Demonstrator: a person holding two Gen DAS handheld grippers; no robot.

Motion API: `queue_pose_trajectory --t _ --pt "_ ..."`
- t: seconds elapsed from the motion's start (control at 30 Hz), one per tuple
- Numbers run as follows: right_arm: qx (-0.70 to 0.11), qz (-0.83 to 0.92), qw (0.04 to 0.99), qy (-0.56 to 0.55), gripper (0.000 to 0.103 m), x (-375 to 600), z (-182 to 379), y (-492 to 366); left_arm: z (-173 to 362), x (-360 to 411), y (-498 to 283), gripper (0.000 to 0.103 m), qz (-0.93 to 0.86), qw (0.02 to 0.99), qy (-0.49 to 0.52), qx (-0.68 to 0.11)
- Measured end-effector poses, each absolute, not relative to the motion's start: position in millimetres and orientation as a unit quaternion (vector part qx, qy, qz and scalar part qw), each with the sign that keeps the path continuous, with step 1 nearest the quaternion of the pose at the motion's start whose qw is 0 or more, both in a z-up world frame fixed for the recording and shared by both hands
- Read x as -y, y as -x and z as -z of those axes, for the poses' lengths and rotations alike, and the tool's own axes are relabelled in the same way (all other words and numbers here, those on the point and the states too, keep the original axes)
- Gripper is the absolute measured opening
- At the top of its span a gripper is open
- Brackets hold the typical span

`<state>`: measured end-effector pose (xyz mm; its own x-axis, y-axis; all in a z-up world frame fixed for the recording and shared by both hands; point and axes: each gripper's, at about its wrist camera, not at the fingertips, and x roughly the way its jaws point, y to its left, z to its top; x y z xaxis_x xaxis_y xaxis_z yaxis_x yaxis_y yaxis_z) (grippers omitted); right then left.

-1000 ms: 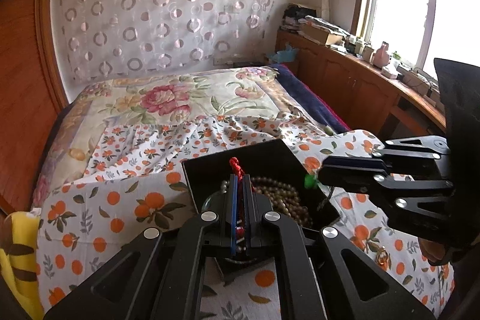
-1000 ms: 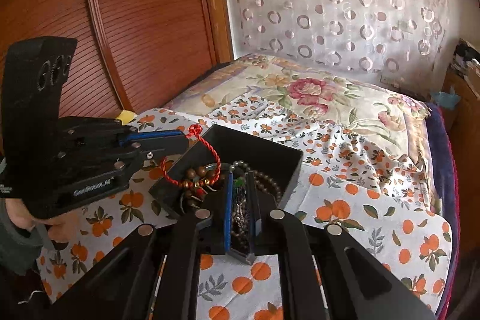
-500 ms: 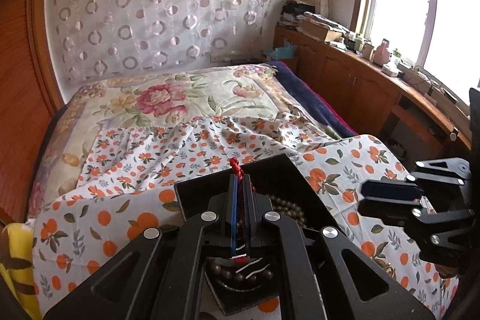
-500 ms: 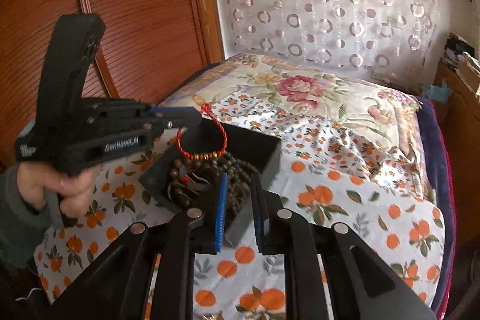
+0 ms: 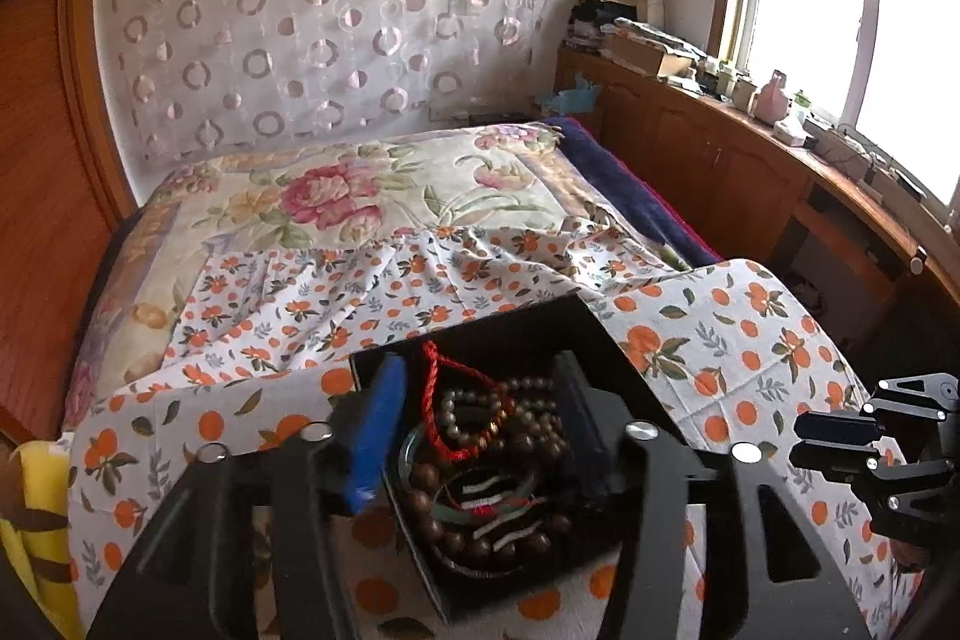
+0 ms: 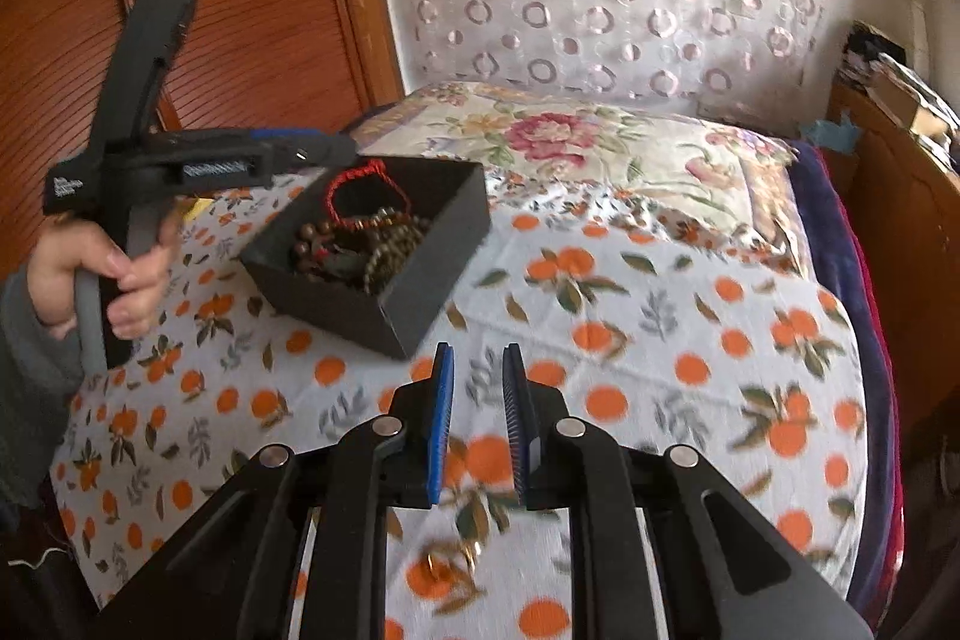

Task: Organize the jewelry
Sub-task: 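Grasp the gold ring with the right gripper while the left moves toward the small gold brooch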

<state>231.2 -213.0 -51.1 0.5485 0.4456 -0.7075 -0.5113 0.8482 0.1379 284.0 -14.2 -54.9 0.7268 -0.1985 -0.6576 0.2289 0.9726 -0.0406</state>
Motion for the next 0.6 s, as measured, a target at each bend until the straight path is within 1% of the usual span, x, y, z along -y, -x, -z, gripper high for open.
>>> queue_pose_trajectory --t 0.07,0.13,0.33,0.4,0.43,0.47,0.6 --pt "-0.395 -0.268 0.878 0.04 0.019 220.5 56.8 -220.5 53.0 17.8 -269.2 0.059 0.121 0.93 -0.024 -0.346" --pt "-0.4 -0.263 0.877 0.041 0.019 223.9 60.6 -212.6 52.9 22.7 -254.3 0.062 0.131 0.93 -0.027 -0.342" --pt "-0.412 -0.26 0.871 0.055 0.019 227.8 73.3 -188.8 57.7 41.9 -215.2 0.064 0.158 0.927 -0.038 -0.339" --pt "-0.417 -0.26 0.869 0.061 0.022 226.8 77.6 -185.0 61.0 48.3 -205.5 0.064 0.168 0.924 -0.04 -0.342" --pt "-0.419 -0.261 0.867 0.063 0.027 225.8 79.9 -183.7 63.2 50.9 -201.2 0.064 0.172 0.922 -0.041 -0.345" --pt "-0.421 -0.262 0.866 0.065 0.029 224.3 82.2 -182.8 65.0 53.0 -198.8 0.064 0.174 0.921 -0.041 -0.346" --pt "-0.426 -0.268 0.861 0.072 0.029 219.6 87.5 -181.2 77.8 60.8 -191.4 0.064 0.184 0.913 -0.043 -0.363"
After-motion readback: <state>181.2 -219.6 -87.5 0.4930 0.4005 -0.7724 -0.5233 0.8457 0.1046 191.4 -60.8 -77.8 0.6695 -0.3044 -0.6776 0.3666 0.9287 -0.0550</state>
